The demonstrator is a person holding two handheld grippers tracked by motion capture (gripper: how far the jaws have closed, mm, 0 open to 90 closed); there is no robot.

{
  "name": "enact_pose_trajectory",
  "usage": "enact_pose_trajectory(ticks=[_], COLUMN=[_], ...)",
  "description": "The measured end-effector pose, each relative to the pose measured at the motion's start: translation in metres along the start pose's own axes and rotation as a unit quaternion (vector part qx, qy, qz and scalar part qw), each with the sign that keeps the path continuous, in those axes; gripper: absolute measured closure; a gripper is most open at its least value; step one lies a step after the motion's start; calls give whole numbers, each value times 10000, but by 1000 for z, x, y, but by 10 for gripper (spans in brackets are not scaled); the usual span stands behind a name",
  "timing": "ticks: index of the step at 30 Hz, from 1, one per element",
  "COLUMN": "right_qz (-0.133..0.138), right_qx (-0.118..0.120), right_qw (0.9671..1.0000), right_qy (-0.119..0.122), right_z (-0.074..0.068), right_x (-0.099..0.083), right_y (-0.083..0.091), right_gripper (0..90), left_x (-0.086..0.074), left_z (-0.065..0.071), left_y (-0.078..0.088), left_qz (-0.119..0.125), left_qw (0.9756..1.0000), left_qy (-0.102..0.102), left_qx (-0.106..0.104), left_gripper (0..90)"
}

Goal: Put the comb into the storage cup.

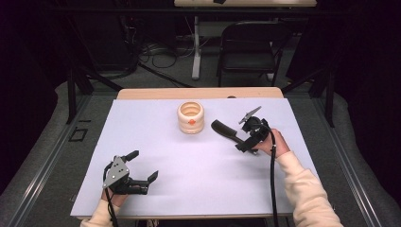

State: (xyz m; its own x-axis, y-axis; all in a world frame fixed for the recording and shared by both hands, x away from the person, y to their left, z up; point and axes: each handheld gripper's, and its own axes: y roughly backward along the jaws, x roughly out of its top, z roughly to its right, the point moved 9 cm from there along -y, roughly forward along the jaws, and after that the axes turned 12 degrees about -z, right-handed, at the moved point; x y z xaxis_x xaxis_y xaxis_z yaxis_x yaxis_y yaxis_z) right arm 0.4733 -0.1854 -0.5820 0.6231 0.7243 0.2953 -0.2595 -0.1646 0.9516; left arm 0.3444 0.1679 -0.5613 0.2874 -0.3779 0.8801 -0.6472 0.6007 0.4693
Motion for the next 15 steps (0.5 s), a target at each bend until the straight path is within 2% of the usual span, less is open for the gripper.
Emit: enact_pose_trajectory(ticks=[3, 4, 6, 7, 9, 10, 13, 14, 15], right_qz=[46, -52, -49, -31, -6, -114, -44, -125, -48], right_qx=[-13, 6, 45, 69, 95, 123, 136, 155, 151], right_qw=[10000, 10000, 10000, 10000, 9999, 9998, 9999, 9997, 9998], right_qy=[26, 34, 66, -34, 69, 58, 20, 105, 73], right_z=[-1, -2, -4, -6, -5, -6, -7, -7, -8], right_x=[3, 2, 3, 4, 6, 5, 8, 7, 9], right_y=[-2, -2, -4, -5, -6, -5, -8, -8, -9], right_gripper=[0, 0, 0, 0, 0, 0, 0, 0, 0], left_x=[0, 0, 0, 0, 0, 0, 0, 0, 0], left_z=[0, 0, 0, 0, 0, 1, 1, 1, 1], left_y=[0, 0, 0, 0, 0, 0, 0, 0, 0], left_qz=[5, 4, 1, 1, 1, 0, -6, -6, -12], left_qw=[10000, 10000, 10000, 10000, 10000, 10000, 10000, 10000, 10000], left_qy=[-7, -5, -3, -4, -3, -6, -6, -8, -15], left_qx=[4, 0, -4, -3, -3, -4, -7, -9, -9], left_gripper=[0, 0, 0, 0, 0, 0, 0, 0, 0])
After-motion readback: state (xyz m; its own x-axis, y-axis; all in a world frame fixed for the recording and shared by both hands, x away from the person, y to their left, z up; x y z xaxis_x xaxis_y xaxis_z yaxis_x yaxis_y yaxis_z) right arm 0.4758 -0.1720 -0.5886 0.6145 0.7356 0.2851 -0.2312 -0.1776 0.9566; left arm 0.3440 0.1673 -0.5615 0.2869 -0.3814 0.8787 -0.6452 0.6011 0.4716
